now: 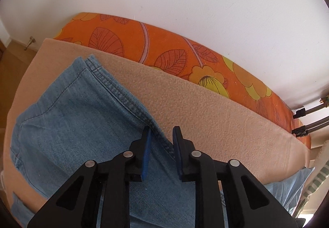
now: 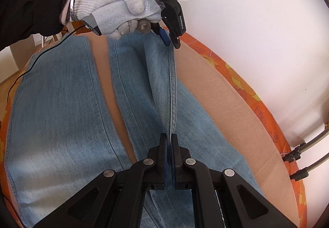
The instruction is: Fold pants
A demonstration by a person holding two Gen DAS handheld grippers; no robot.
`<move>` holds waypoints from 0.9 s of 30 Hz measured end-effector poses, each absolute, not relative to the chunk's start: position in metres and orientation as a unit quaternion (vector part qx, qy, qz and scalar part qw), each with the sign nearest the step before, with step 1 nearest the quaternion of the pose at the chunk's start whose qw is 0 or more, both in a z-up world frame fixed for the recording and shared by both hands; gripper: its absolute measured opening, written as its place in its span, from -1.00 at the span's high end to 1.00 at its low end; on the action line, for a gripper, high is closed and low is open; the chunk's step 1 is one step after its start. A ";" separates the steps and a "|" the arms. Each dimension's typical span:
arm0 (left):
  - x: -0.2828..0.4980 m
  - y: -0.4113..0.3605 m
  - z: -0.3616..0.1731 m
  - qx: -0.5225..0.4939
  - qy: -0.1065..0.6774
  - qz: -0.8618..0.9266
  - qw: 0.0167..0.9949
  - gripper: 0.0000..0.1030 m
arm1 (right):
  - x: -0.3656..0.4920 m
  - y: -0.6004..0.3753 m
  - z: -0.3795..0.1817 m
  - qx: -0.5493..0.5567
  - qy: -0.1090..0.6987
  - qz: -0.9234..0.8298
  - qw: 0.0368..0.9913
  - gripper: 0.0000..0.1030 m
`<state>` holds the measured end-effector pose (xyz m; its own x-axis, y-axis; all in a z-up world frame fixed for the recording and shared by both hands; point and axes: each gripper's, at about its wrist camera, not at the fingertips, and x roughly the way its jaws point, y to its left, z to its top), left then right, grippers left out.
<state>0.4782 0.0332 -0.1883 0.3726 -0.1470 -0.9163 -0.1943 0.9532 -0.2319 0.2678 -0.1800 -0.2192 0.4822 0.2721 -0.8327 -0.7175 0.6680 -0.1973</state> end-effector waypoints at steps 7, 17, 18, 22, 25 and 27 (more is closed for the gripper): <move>0.452 0.047 -0.165 -0.182 0.496 0.004 0.849 0.93 | 0.272 -0.182 -0.208 -0.278 0.394 0.280 0.830 1.00; 0.358 0.081 -0.070 -0.216 0.381 -0.043 0.898 0.93 | 0.249 -0.184 -0.145 -0.274 0.353 0.248 0.860 1.00; 0.343 0.081 -0.065 -0.214 0.376 -0.047 0.900 0.93 | 0.242 -0.182 -0.139 -0.276 0.351 0.250 0.859 1.00; 0.283 0.097 -0.054 -0.228 0.357 -0.058 0.904 0.93 | 0.202 -0.170 -0.121 -0.290 0.345 0.261 0.853 1.00; 0.240 0.112 -0.050 -0.232 0.348 -0.052 0.907 0.93 | 0.173 -0.162 -0.116 -0.282 0.354 0.274 0.849 1.00; 0.211 0.115 -0.056 -0.231 0.348 -0.048 0.907 0.93 | 0.152 -0.153 -0.120 -0.289 0.358 0.282 0.842 1.00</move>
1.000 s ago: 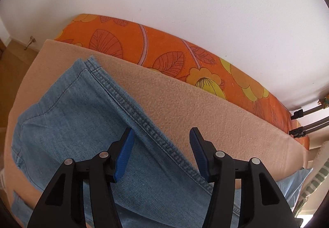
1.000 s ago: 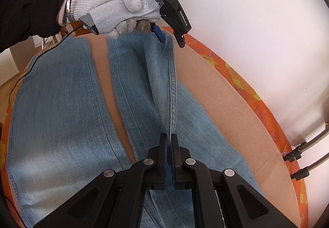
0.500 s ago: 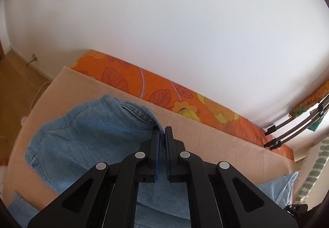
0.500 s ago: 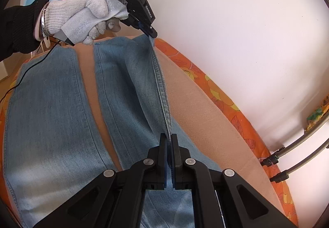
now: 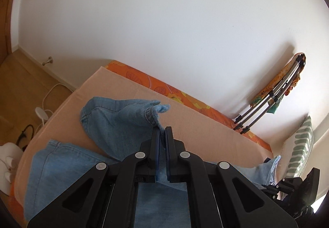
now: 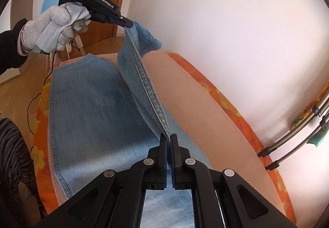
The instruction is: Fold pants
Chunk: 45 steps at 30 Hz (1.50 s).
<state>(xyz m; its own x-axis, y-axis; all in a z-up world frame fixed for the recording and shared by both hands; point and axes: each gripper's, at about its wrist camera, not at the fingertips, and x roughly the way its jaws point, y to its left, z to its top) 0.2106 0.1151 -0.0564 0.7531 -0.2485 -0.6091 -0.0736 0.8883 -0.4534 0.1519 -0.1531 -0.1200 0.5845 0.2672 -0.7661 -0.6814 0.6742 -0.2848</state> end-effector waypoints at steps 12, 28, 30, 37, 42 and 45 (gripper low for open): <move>0.110 0.143 -0.137 -0.254 0.405 0.013 0.878 0.94 | 0.069 -0.130 -0.201 -0.306 0.444 0.302 0.786 1.00; 0.201 0.036 -0.174 0.054 0.498 -0.018 0.865 0.17 | 0.067 -0.128 -0.198 -0.277 0.448 0.276 0.804 0.99; 0.208 0.036 -0.185 0.067 0.508 -0.016 0.859 0.17 | 0.067 -0.129 -0.195 -0.274 0.446 0.276 0.806 0.99; 0.212 0.090 -0.161 -0.060 0.456 -0.002 0.888 0.94 | 0.074 -0.133 -0.194 -0.263 0.448 0.269 0.811 0.99; 0.155 0.150 -0.098 -0.174 0.355 0.011 0.918 0.94 | 0.086 -0.143 -0.173 -0.250 0.431 0.239 0.834 1.00; 0.104 0.181 -0.088 -0.199 0.325 0.032 0.924 0.94 | 0.077 -0.142 -0.151 -0.248 0.413 0.243 0.842 1.00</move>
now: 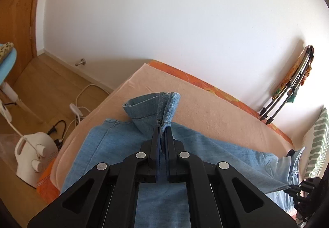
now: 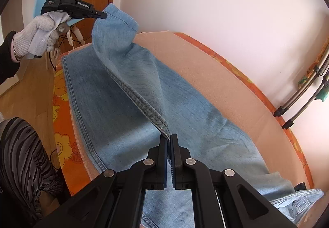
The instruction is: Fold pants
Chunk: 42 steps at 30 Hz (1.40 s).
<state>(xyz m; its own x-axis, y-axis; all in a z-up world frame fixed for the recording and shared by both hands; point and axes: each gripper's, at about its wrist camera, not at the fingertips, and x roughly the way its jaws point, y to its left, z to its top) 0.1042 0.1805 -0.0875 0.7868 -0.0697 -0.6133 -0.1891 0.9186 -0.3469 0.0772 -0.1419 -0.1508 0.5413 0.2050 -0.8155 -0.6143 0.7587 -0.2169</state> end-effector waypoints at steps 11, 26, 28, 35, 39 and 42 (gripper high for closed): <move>0.041 0.209 -0.186 -0.246 0.398 0.072 0.881 0.94 | 0.035 -0.115 -0.196 -0.266 0.469 0.269 0.798 0.99; 0.043 0.197 -0.156 -0.217 0.367 0.074 0.902 0.95 | 0.058 -0.272 -0.145 -0.062 0.464 0.047 0.883 -0.15; 0.044 0.197 -0.155 -0.218 0.366 0.075 0.902 0.95 | 0.062 -0.311 -0.134 -0.028 0.457 -0.014 0.889 -0.27; 0.047 0.199 -0.154 -0.225 0.364 0.082 0.900 0.95 | 0.092 -0.446 -0.100 0.112 0.440 -0.167 0.875 -0.48; 0.049 0.199 -0.152 -0.222 0.362 0.085 0.901 0.95 | 0.124 -0.505 -0.102 0.155 0.458 -0.211 0.850 -0.55; 0.052 0.199 -0.150 -0.221 0.360 0.087 0.902 0.95 | 0.143 -0.540 -0.111 0.182 0.468 -0.250 0.828 -0.55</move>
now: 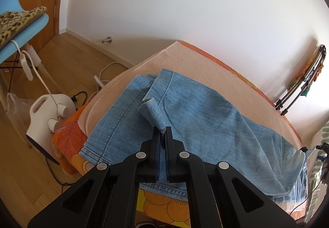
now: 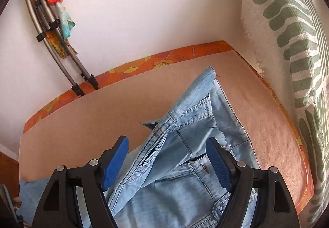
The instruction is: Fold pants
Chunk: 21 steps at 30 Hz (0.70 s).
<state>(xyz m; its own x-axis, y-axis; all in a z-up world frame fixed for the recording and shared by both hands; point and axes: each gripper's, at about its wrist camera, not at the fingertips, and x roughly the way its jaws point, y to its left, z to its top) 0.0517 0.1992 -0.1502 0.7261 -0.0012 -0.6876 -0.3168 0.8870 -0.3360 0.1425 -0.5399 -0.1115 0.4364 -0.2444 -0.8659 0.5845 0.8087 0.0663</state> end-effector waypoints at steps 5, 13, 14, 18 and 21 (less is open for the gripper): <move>0.055 0.200 -0.149 -0.222 0.358 0.090 0.902 0.95 | 0.168 -0.577 -0.134 0.205 0.491 -0.282 0.799 -0.32; 0.063 0.209 -0.139 -0.236 0.346 0.091 0.903 0.95 | 0.137 -0.589 -0.127 0.251 0.476 -0.242 0.808 0.87; 0.063 0.209 -0.136 -0.234 0.344 0.090 0.905 0.95 | 0.126 -0.590 -0.119 0.256 0.467 -0.238 0.812 0.88; 0.061 0.210 -0.123 -0.230 0.332 0.086 0.911 0.95 | 0.070 -0.594 -0.084 0.276 0.432 -0.226 0.828 0.88; 0.053 0.212 -0.120 -0.234 0.325 0.089 0.912 0.95 | 0.017 -0.594 -0.075 0.301 0.410 -0.218 0.833 0.88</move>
<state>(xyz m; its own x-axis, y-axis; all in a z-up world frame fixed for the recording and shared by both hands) 0.0532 0.2123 -0.1202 0.7730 0.0102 -0.6343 -0.3141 0.8748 -0.3688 0.0169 -0.5945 -0.0752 0.5689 -0.1170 -0.8140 0.6098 0.7242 0.3221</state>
